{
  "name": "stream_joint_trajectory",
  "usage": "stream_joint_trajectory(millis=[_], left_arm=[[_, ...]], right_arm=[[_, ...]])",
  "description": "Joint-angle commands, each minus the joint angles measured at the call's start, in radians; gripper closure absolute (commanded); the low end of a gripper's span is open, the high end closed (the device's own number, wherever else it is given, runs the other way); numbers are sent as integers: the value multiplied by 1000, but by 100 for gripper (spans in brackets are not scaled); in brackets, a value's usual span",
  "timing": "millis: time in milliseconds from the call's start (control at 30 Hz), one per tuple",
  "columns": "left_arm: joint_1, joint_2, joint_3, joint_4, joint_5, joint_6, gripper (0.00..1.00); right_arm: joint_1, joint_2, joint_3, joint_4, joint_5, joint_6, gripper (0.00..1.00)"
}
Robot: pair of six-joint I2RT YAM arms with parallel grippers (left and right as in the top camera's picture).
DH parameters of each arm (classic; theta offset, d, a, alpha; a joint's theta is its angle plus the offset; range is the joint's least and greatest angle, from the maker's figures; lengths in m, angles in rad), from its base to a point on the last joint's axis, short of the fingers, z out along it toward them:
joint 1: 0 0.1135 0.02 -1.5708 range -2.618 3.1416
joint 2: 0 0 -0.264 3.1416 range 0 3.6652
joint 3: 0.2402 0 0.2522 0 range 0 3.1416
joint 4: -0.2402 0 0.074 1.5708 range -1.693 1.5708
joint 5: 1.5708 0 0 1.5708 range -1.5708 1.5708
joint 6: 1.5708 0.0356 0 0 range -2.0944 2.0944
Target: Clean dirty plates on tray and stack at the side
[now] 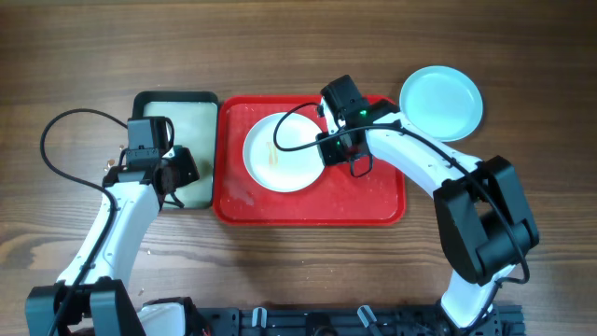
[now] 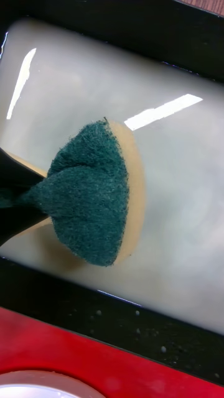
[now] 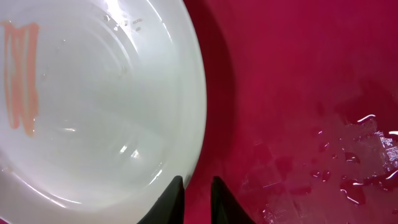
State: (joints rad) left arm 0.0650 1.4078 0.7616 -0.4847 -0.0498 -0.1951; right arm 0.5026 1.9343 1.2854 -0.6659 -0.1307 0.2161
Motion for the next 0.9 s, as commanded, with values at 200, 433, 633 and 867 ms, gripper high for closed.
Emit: stream_joint_trajectory(millis=[200,433,633,867], left_arm=[[4,-18,-3,6,16,16,96],[4,-18,-3,6,16,16,96],[4,-18,-3,6,16,16,96],[4,-18,-3,1,16,16,96]], right_arm=[[5,23,14,2,-9,5,90],[5,23,14,3,-9,6,89],[5,23,14,10,-8,73,83],[5,23,14,8,-8,76,83]])
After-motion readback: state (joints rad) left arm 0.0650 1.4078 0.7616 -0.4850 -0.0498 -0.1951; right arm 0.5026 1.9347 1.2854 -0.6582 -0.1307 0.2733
